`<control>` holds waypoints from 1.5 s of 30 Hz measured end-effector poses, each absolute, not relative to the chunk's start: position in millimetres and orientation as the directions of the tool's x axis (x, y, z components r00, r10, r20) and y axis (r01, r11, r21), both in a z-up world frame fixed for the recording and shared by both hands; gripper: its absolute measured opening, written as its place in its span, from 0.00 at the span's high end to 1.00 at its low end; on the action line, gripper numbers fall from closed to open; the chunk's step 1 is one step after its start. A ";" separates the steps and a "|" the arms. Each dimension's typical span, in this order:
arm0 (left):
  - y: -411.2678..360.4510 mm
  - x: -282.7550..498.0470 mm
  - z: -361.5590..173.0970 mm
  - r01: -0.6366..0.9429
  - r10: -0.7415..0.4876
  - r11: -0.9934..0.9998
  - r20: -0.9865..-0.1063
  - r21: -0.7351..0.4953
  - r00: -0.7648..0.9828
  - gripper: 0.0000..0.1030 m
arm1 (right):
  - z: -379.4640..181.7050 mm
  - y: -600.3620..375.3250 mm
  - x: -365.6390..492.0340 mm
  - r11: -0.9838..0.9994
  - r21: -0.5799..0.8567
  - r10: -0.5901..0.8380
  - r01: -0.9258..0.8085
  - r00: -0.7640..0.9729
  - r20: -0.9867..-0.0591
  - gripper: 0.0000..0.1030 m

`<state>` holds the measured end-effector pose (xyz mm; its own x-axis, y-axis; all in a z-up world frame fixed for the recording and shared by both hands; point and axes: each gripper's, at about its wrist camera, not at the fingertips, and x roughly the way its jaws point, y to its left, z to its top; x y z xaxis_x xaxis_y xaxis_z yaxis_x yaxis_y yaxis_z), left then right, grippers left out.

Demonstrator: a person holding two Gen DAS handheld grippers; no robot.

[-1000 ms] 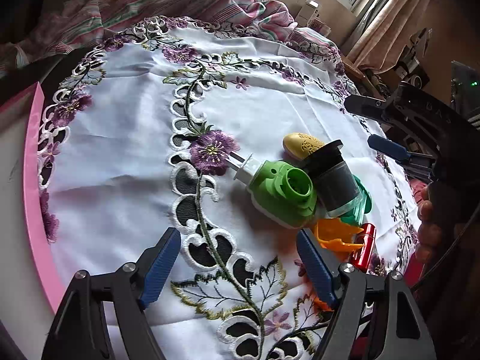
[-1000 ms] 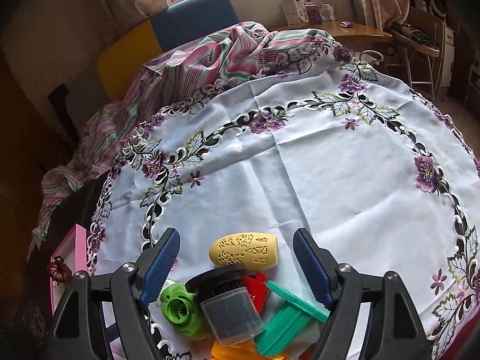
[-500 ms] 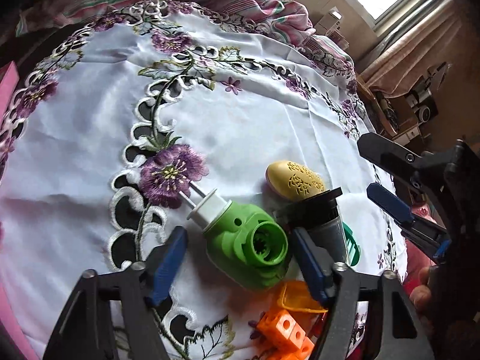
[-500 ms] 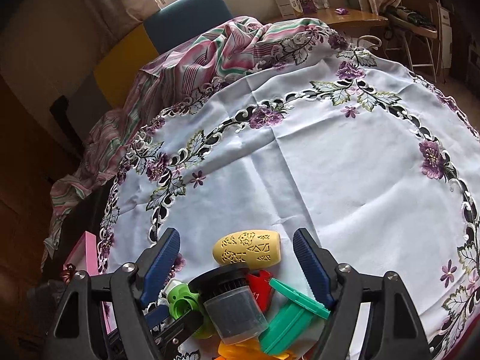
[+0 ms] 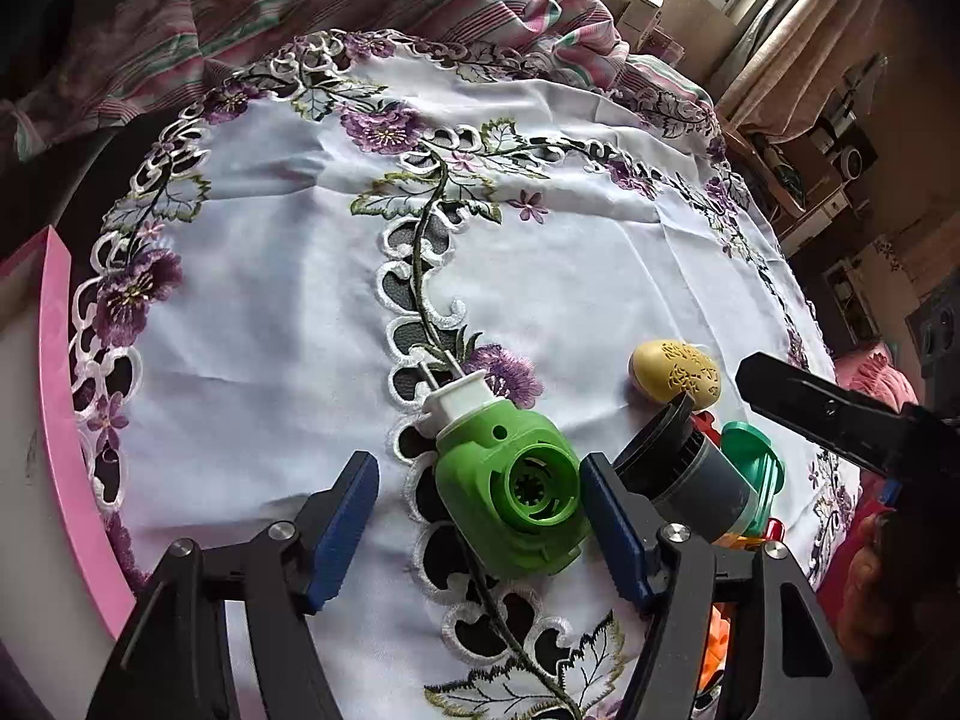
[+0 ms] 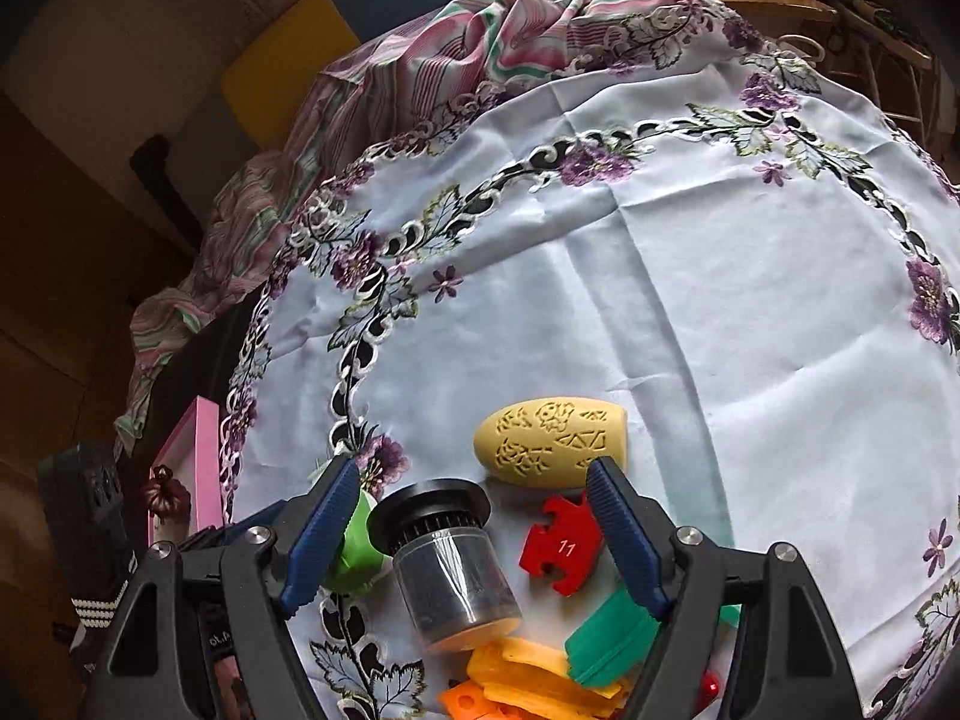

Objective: Organize rigid objects
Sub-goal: 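Grasp the green plug-in device with the left gripper while the right grasps the black-lidded clear cup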

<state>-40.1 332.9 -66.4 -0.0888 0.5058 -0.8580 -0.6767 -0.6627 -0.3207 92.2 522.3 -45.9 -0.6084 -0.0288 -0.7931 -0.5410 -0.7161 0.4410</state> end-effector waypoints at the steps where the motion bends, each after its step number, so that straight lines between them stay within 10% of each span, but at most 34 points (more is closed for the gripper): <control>1: 328.9 -39.9 -65.2 -0.669 0.510 -0.668 -0.855 -0.327 -0.091 0.30 | -46.5 518.6 90.1 -0.728 0.431 -0.032 -0.533 -0.601 -0.798 0.23; 16: 293.4 -38.2 -52.6 -0.623 0.536 -0.700 -0.834 -0.349 -0.134 0.25 | -75.1 456.4 57.9 -0.917 0.208 -0.055 -0.340 -0.409 -0.911 0.57; 27: 336.6 -23.7 -58.6 -0.691 0.518 -0.662 -0.844 -0.291 -0.140 0.15 | -74.6 478.3 66.9 -0.873 0.168 0.030 -0.458 -0.395 -0.918 0.56; 41: 356.4 -33.1 -84.8 -0.679 0.465 -0.685 -0.876 -0.265 -0.128 0.27 | -76.6 478.2 68.8 -0.885 0.068 0.113 -0.460 -0.355 -0.928 0.56; 43: 357.5 -28.0 -83.9 -0.711 0.467 -0.662 -0.872 -0.236 -0.145 0.48 | -77.2 477.0 68.3 -0.888 0.065 0.115 -0.455 -0.356 -0.928 0.56; 45: 356.2 -24.1 -83.2 -0.732 0.471 -0.647 -0.867 -0.213 -0.164 0.48 | -77.6 474.3 66.9 -0.896 0.052 0.120 -0.441 -0.353 -0.928 0.56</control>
<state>-24.1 356.2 -83.2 -0.1642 0.4709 -0.8668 -0.7318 -0.6473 -0.2130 66.9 474.3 -77.6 -0.3531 0.1201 -0.9278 -0.4413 -0.8958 0.0520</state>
